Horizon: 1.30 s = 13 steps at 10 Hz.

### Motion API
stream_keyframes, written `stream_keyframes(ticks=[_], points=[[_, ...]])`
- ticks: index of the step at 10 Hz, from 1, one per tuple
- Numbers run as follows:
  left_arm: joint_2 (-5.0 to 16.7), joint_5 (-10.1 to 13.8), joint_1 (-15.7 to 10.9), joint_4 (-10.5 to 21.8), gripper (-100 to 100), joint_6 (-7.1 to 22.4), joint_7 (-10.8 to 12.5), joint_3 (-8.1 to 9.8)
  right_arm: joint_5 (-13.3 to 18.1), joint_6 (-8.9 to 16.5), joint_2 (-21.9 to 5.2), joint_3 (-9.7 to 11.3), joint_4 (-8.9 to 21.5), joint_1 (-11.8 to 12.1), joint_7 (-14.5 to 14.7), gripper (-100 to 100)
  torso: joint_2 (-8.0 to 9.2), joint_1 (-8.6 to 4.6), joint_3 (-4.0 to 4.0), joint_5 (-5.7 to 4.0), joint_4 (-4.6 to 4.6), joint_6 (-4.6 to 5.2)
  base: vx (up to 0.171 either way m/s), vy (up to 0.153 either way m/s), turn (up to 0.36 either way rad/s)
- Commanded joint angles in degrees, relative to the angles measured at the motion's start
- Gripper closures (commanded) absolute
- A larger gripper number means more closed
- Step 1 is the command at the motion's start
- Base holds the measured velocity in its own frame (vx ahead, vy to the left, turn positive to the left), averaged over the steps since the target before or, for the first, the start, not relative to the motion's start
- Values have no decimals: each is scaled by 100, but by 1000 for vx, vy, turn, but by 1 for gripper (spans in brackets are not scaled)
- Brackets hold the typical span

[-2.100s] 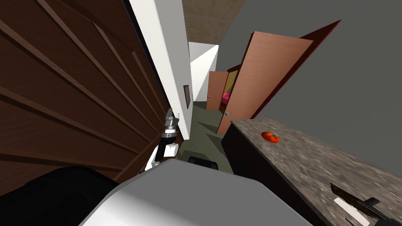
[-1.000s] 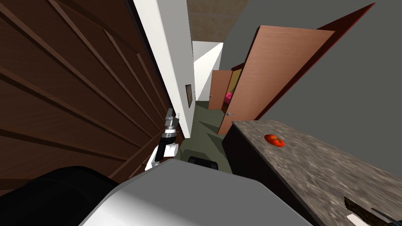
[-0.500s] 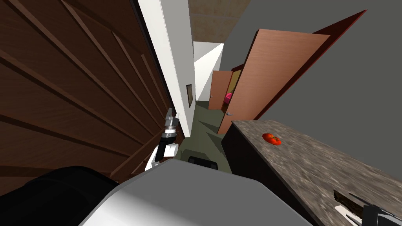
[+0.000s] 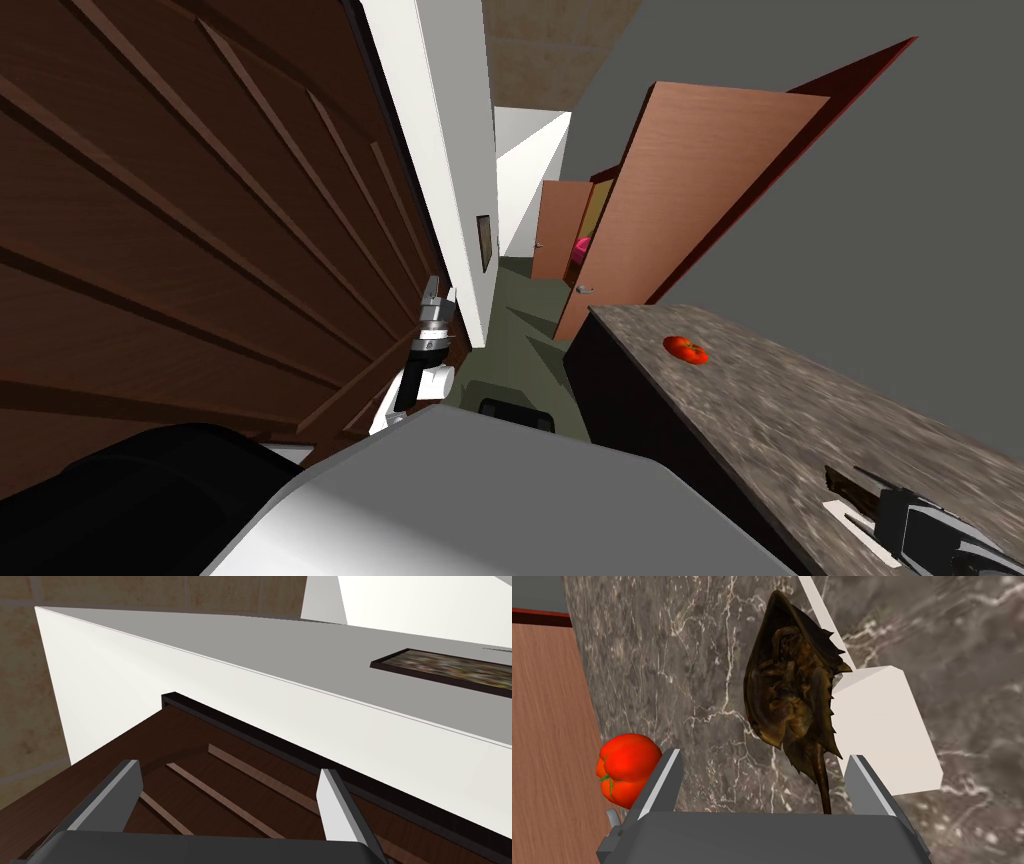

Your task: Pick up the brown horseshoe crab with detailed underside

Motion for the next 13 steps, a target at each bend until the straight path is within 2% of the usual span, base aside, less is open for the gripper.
stream_keyframes(ticks=[1,2,3,5,6,8,9,10,11,12,13], points=[[0,0,0,0,0,0,0,0,-66,176,-182,286,-61,-32,-206,-100,0,0,0,0,0,0,-53,-14,22],[0,0,0,0,0,0,0,0,-66,176,-182,431,-61,-32,-206,-100,2,1,1,0,1,3,-27,-1,0],[0,0,0,0,0,0,0,0,-179,420,-435,588,-78,-195,-451,-100,-3,5,-1,-1,0,4,-64,0,8],[0,0,0,0,0,0,0,0,-179,439,-435,872,-78,-195,-451,-100,7,4,5,0,2,4,-47,-8,8],[0,0,0,0,0,0,0,0,-292,701,-688,1065,-94,-359,-695,-100,-1,4,0,-1,0,4,-47,-10,11],[0,0,0,0,0,0,0,0,-292,701,-688,1305,-94,-359,-695,-100,2,3,2,-1,1,3,-39,-7,9],[0,0,0,0,0,0,0,0,-405,964,-942,1489,-111,-522,-939,-100,-3,5,-1,0,0,4,-65,-7,9],[0,0,0,0,0,0,0,0,-405,964,-942,1706,-111,-522,-939,-100,4,4,2,2,1,1,-65,-9,20],[0,0,0,0,0,0,0,0,-405,964,-942,1755,-111,-522,-939,-100,7,3,4,-1,2,5,-25,-2,-4],[0,0,0,0,0,0,0,0,-518,1218,-1195,1971,-127,-686,-1184,-100,-2,4,0,-1,0,5,-47,-3,9],[0,0,0,0,0,0,0,0,-518,1226,-1195,2071,-127,-686,-1184,-100,0,5,1,1,0,2,-55,-9,18]])
